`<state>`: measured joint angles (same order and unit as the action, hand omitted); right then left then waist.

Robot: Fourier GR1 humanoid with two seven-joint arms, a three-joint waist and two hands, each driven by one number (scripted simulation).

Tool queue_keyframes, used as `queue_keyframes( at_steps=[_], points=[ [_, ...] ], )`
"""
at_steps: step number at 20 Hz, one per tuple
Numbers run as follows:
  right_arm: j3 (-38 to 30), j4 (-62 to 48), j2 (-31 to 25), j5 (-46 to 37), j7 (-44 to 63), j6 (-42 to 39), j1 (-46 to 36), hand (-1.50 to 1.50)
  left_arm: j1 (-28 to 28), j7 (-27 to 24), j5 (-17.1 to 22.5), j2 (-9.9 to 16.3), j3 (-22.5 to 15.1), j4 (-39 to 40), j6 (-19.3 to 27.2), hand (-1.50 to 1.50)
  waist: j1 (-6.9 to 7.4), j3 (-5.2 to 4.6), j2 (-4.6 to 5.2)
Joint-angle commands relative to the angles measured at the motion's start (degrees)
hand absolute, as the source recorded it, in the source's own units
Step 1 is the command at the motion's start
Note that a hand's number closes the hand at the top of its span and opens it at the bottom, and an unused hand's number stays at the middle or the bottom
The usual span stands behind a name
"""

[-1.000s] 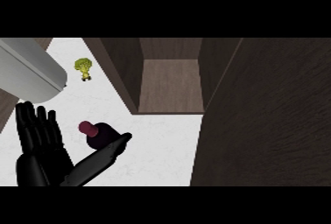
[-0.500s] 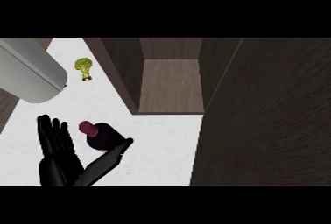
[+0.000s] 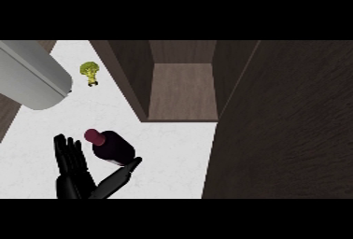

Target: Pick up the wine, place it into the cabinet and close the cabinet

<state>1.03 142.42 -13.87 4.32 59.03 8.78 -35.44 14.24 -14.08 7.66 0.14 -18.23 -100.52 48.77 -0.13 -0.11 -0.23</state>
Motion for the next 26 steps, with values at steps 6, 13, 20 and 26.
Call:
queue_keyframes(
  at_steps=[6, 13, 20, 26],
  points=[
    [0.31, 10.12, -0.71, 3.18, 6.19, 0.25, 3.65, -1.5, 0.18, -16.19, 13.97, -0.14, 3.74, 14.06, -7.08, -1.5, -0.43, 0.03, -0.01],
    [-2.52, 5.07, -1.06, 5.66, 3.25, -0.19, 1.34, -1.5, -6.38, -19.47, 19.47, -0.14, 9.95, 24.36, -12.29, -1.5, -0.12, 0.08, 0.14],
    [2.65, 9.81, -0.24, 1.37, 8.65, 3.0, 0.3, -1.5, -6.68, -25.93, 27.57, -0.14, 8.45, 30.25, -17.25, -1.5, -0.43, 0.05, -0.04],
    [1.85, 8.33, -0.69, 1.11, 9.44, 4.43, -2.35, -1.5, -10.72, -31.96, 28.25, -0.14, 12.94, 42.76, -26.93, -1.5, -0.53, 0.03, 0.02]
  ],
)
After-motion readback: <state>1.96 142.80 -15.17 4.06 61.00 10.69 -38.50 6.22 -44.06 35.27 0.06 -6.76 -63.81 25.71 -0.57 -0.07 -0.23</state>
